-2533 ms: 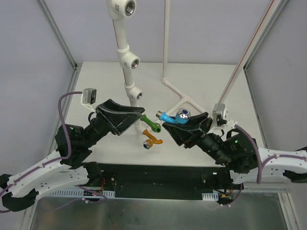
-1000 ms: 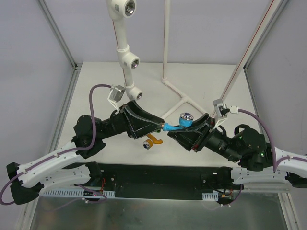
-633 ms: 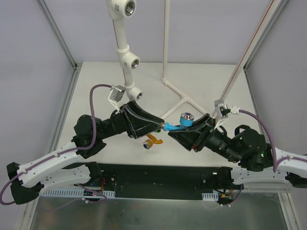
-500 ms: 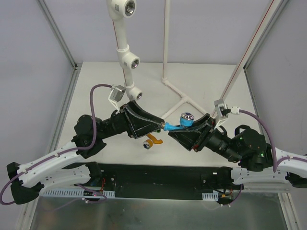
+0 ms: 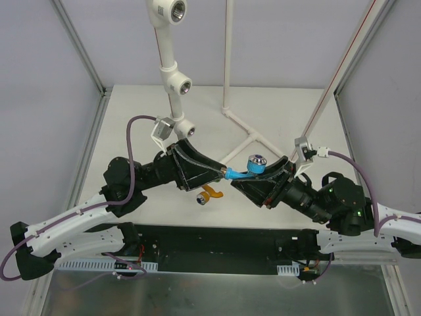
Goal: Install the water faucets
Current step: Adjust the water faucet.
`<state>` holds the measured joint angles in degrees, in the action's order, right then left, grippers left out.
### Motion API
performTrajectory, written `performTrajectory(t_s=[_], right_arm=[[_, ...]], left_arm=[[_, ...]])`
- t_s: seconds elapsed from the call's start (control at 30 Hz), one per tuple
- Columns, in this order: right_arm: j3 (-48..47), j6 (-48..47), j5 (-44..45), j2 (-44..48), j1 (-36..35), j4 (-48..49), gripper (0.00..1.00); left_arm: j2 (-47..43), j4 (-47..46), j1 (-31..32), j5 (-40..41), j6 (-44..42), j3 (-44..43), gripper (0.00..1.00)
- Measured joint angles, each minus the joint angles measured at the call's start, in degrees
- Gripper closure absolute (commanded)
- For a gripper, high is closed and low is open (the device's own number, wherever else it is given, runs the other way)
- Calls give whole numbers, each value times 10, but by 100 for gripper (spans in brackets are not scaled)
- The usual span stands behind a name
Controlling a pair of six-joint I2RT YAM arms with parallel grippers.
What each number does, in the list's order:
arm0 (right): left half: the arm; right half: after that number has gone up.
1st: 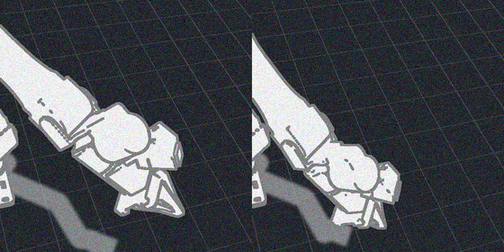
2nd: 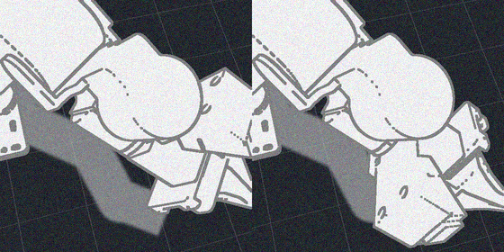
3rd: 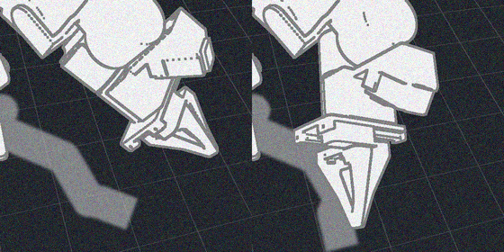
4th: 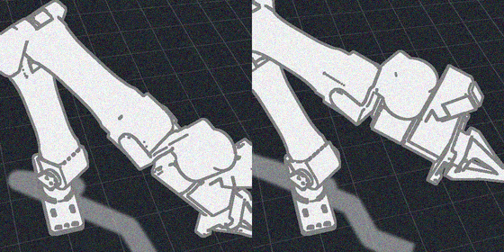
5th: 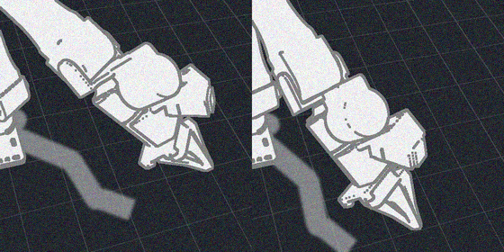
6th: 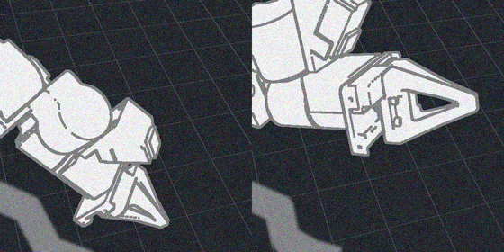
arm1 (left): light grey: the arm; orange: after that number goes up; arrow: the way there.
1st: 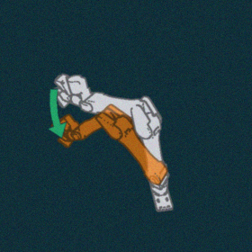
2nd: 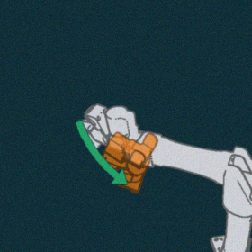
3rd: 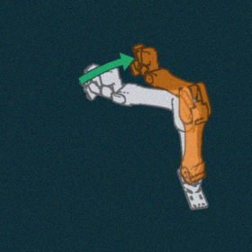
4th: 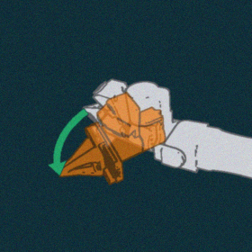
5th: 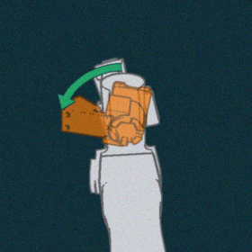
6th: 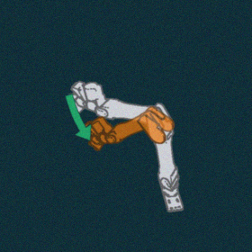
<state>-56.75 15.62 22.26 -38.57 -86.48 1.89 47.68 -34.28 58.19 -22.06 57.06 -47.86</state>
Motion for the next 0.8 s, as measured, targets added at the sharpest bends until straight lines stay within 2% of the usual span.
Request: performTrajectory(t_s=[0.07,0.2,0.27,0.3,0.37,0.43,0.47,0.5,0.53,0.77,0.8], right_arm=[[0,0,0,0,0,2,100],[1,0,-2,3,0,8,100],[2,0,-2,4,0,8,100],[2,0,-1,4,0,9,100],[2,-1,-1,4,0,9,100],[2,-2,0,4,0,9,91],[2,-2,0,4,0,9,84],[2,-2,0,5,0,9,69],[3,-2,0,5,0,10,63],[19,-2,-2,10,0,20,53],[20,-2,-2,10,0,20,49]], left_arm=[[1,0,0,0,2,0,71],[7,-2,0,0,3,0,79],[8,-3,0,0,4,0,96],[8,-4,0,0,5,0,100],[8,-5,0,0,6,0,100],[8,-6,0,0,6,0,100],[8,-6,1,0,6,0,100],[8,-6,3,1,6,0,100],[8,-6,3,1,6,0,100],[5,-2,4,11,4,0,100],[5,-2,4,13,4,0,100]])
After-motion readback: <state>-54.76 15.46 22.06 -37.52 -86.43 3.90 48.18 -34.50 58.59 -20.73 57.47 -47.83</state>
